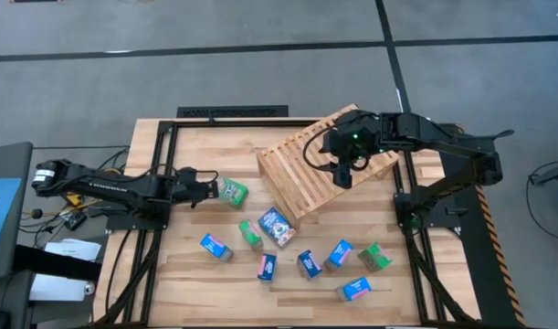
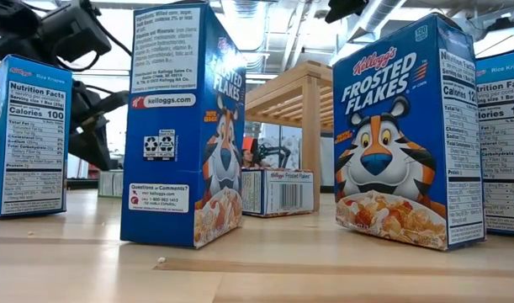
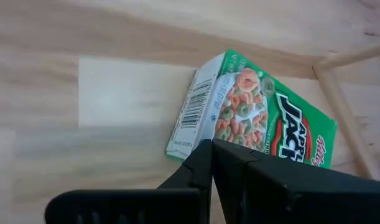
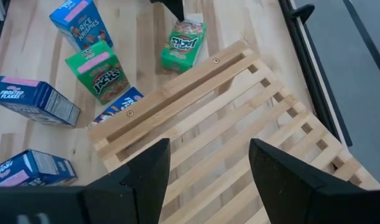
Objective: Stack cereal on shelf
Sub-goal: Move the top green cereal box to the left of the table, then put the top right light blue cereal box on the shelf
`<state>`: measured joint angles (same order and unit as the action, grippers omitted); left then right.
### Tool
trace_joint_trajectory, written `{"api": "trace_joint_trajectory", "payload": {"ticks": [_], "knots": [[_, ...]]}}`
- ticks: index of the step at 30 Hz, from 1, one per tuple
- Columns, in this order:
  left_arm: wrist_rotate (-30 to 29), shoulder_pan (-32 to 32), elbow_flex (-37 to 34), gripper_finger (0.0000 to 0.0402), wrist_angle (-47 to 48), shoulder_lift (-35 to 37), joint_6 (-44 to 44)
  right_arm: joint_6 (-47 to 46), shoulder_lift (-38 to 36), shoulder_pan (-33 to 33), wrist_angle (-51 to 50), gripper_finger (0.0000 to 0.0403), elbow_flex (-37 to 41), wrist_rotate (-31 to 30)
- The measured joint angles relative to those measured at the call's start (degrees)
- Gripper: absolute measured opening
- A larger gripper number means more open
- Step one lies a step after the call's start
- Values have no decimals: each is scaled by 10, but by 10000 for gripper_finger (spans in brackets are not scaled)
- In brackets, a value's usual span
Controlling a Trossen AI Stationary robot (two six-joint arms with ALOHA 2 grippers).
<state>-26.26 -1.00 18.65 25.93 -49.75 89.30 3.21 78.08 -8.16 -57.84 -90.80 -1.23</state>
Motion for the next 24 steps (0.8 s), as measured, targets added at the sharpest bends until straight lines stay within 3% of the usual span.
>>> {"api": "trace_joint_trajectory", "payload": {"ticks": [5,13,24], "knots": [[13,-41,0,0,26,-5,71,-2,0,0,0,244,0,0],[60,-83,0,0,150,-10,221,-2,0,0,0,244,0,-1],[19,-93,6,0,121,-12,191,26,0,-1,9,244,0,-1]]}}
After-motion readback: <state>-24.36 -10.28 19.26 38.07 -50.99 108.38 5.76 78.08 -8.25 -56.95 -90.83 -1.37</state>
